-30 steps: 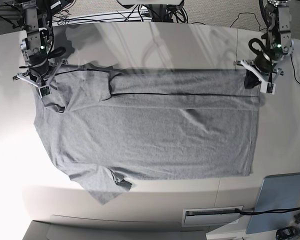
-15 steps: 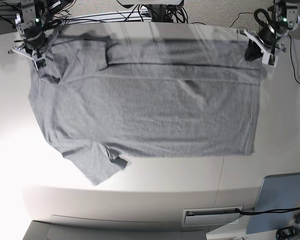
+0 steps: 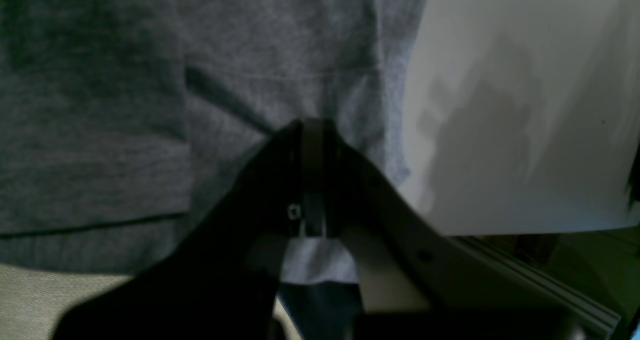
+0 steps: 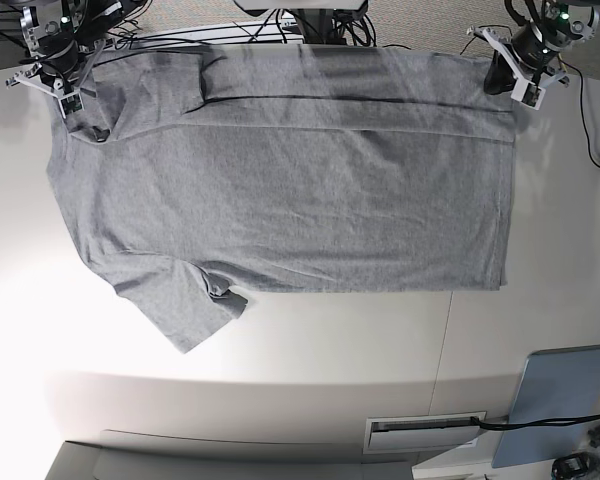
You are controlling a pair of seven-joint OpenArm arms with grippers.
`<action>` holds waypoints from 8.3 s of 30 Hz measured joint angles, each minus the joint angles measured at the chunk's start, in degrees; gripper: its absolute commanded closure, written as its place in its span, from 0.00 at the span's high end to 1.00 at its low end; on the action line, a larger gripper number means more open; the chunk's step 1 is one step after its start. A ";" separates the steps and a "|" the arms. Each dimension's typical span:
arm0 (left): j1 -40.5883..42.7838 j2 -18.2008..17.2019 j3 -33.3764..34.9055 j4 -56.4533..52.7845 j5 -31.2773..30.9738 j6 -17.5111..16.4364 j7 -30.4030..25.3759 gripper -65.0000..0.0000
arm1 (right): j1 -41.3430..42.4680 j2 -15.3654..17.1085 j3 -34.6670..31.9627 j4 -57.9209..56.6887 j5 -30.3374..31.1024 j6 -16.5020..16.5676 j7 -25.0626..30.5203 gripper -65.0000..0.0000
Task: Fold the T-shirt properly
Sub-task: 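Release the folded edge and drag the shirt toward the robot base, then grasp the hem corners with both grippers, right gripper reaching the sleeve, then fold the hem up over the body toward the collar with both grippers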
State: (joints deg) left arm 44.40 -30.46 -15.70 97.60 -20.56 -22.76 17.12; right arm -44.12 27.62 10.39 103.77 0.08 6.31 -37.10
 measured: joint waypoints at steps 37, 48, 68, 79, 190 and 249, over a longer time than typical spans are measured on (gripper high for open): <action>-44.48 1.03 -0.28 -20.96 -7.41 1.09 14.99 0.38 | 24.96 -4.37 3.96 9.75 9.90 5.75 -8.11 0.49; -66.58 0.87 8.63 -50.01 -3.19 1.81 11.45 0.38 | 25.73 -5.09 1.31 9.38 9.46 5.79 -8.15 0.49; -69.20 3.30 8.52 -55.08 -3.91 -6.64 14.82 0.13 | 25.73 -5.09 1.31 9.38 9.29 5.77 -7.21 0.49; -69.22 3.37 8.50 -55.10 -1.40 -6.86 13.92 0.00 | 36.79 -5.11 0.85 -1.46 8.74 8.41 -6.19 0.49; -22.05 -2.29 -7.76 -9.60 -25.09 -9.03 24.70 0.00 | 8.55 -4.76 -5.16 16.35 -5.29 -4.00 -20.31 0.00; -16.35 -1.81 -8.37 -13.90 -35.69 -7.72 29.55 0.00 | 9.46 -4.66 -5.14 16.35 -7.54 -2.01 -15.61 0.33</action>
State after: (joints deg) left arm 28.05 -32.27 -24.08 83.70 -56.25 -30.48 46.68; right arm -34.65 22.96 5.26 120.11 -7.46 4.29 -52.71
